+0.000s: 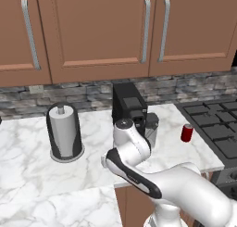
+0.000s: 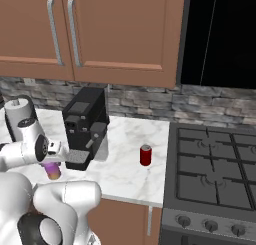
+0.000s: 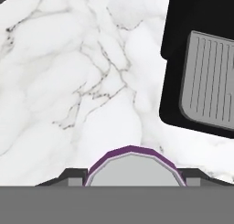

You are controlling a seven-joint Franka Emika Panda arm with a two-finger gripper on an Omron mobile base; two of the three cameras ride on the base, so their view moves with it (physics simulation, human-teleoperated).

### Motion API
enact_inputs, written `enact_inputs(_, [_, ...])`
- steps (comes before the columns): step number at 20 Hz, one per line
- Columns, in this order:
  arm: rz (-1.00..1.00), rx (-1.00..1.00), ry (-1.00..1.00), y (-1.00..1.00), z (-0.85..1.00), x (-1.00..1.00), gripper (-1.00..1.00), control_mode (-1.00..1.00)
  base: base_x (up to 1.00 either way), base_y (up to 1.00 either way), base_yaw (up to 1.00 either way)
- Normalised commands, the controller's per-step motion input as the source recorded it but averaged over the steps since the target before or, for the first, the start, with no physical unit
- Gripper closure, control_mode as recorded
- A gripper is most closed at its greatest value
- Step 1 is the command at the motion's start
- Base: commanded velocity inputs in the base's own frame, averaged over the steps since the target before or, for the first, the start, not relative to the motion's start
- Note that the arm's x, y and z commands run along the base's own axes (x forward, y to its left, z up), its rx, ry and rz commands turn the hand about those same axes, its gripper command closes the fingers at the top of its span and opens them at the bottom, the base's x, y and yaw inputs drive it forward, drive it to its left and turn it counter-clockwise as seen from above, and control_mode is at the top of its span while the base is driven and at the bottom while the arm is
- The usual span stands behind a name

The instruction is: Four empty soda cans are scattered around the kitchen. Gather all the cans and cluster them next to the stove for recycling.

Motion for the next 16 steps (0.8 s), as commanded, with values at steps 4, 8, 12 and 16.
enact_inputs(4, [0.00,0.00,-0.10,0.00,0.11,-0.53,1.00,-1.00,0.00,0.00,0.00])
enact_inputs(8, [0.00,0.00,-0.09,-0.03,0.11,-0.48,1.00,-1.00,0.00,0.00,0.00])
enact_inputs(12, [0.00,0.00,-0.05,-0.18,0.05,-0.11,1.00,-1.00,0.00,0.00,0.00])
enact_inputs(16, [0.00,0.00,-0.01,-0.22,0.03,0.01,1.00,-1.00,0.00,0.00,0.00])
